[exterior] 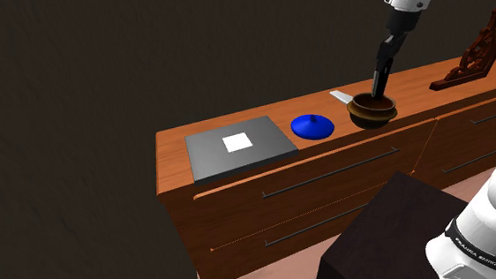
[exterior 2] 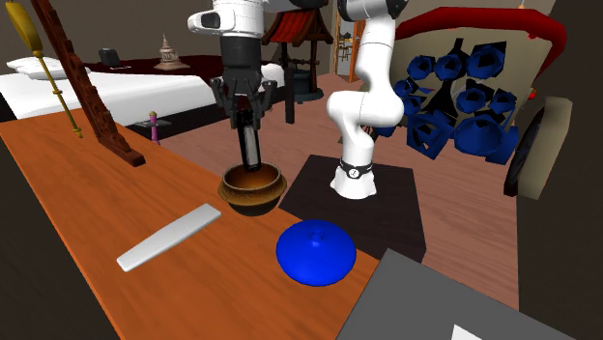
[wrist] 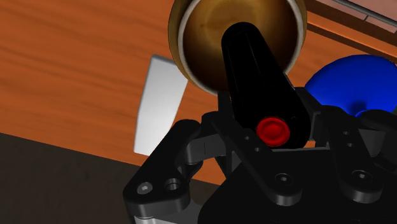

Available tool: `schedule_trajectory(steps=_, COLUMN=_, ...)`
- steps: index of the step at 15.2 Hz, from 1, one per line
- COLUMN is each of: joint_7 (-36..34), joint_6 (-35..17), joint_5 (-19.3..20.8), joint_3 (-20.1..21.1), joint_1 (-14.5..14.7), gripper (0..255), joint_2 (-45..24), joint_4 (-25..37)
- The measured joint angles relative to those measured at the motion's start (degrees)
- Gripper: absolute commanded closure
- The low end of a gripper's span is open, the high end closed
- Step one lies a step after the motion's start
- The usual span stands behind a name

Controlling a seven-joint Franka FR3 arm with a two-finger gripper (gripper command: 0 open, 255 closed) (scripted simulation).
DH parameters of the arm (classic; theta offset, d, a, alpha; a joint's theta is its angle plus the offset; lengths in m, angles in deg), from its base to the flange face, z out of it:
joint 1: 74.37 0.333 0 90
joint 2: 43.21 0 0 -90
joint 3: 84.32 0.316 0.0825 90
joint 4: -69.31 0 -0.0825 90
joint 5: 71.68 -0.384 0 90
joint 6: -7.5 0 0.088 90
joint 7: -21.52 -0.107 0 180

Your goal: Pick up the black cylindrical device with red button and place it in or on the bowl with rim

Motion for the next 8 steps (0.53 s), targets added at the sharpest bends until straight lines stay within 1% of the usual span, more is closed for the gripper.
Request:
schedule_trajectory(steps=2, joint_7=0.0, joint_6=-1.3, joint_5=0.0, joint_3=-0.1, joint_1=0.0, gripper=255, joint_2=-0.2, joint_4=-1.1)
schedule_trajectory(steps=8, joint_7=0.1, joint_6=-1.7, joint_5=0.1, joint_3=-0.2, joint_1=-0.1, gripper=255, joint_2=-0.1, joint_4=-1.6)
